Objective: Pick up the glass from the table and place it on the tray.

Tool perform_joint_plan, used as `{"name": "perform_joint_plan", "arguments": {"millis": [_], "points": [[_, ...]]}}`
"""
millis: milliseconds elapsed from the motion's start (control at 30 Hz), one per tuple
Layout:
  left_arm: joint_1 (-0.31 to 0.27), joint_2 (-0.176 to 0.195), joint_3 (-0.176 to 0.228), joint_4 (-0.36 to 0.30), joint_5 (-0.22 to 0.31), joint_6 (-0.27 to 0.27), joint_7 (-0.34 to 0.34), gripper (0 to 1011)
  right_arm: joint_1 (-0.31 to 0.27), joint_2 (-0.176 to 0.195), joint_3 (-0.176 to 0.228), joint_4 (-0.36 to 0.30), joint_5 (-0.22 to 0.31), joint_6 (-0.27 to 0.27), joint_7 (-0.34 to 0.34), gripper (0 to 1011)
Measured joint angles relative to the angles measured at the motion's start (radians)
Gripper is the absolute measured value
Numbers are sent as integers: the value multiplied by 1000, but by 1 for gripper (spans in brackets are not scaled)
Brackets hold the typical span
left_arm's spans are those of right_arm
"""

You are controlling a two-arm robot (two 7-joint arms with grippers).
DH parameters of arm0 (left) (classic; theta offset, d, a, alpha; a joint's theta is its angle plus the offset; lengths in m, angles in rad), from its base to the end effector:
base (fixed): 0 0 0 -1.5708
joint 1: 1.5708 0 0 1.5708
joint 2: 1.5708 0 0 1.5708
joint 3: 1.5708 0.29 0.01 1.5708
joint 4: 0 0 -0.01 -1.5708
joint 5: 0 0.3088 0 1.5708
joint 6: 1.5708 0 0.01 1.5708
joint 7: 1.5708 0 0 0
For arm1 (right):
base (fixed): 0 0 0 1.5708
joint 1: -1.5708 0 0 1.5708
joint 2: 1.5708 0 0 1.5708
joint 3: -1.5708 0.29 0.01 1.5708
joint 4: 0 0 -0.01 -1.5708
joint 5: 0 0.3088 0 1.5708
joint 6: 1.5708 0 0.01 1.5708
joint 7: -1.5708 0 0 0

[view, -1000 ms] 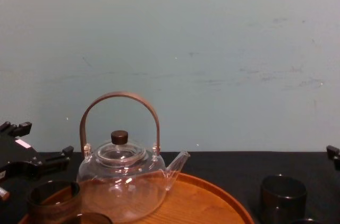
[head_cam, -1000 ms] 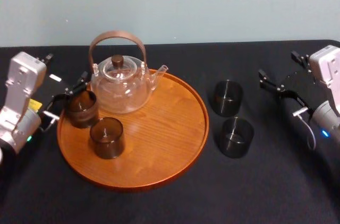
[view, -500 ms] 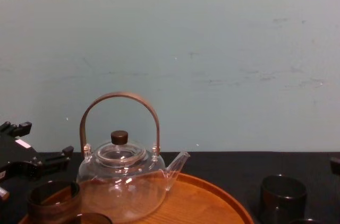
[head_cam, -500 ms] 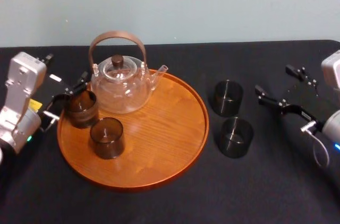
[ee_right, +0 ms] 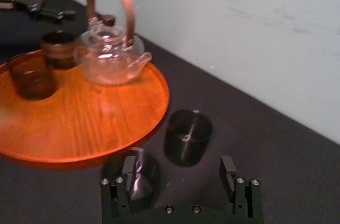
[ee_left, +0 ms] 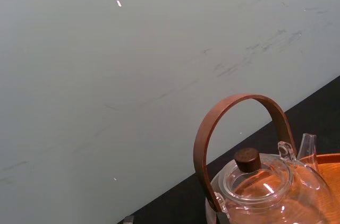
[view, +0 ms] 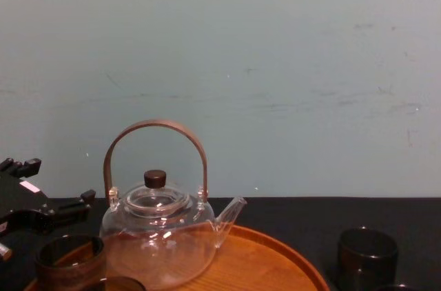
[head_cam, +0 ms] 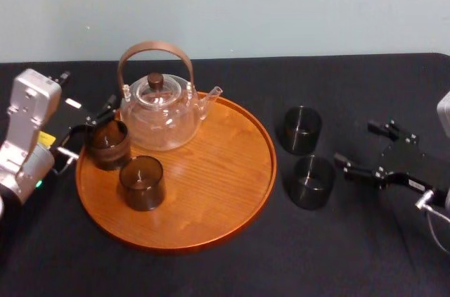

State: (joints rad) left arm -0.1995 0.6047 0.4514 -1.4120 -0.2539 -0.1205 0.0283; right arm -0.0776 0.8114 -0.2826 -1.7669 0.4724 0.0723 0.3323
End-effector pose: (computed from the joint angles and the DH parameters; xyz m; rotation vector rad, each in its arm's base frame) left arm 0.3581 0.0827 -0.3023 0.3045 -0.2850 1.2480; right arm 0.2930 -0.1103 -0.2535 -0.3528 -0.0496 -0.8812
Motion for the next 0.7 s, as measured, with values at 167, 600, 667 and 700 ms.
{"name": "perform_joint_plan", "arguments": {"millis": [167,600,667,700], "points": [[0,0,0,0,0,0,0,1001,-16,21,7,-9,9,26,51,1002],[0,0,0,0,0,0,0,1001,-17,17,5,1,4,72,122,1002],[0,0,0,0,0,0,0,1001,-12,9,2,9,1,82,138,1002],[0,0,0,0,0,0,0,1001,-10,6,0,11,-1,85,141,1002]]}}
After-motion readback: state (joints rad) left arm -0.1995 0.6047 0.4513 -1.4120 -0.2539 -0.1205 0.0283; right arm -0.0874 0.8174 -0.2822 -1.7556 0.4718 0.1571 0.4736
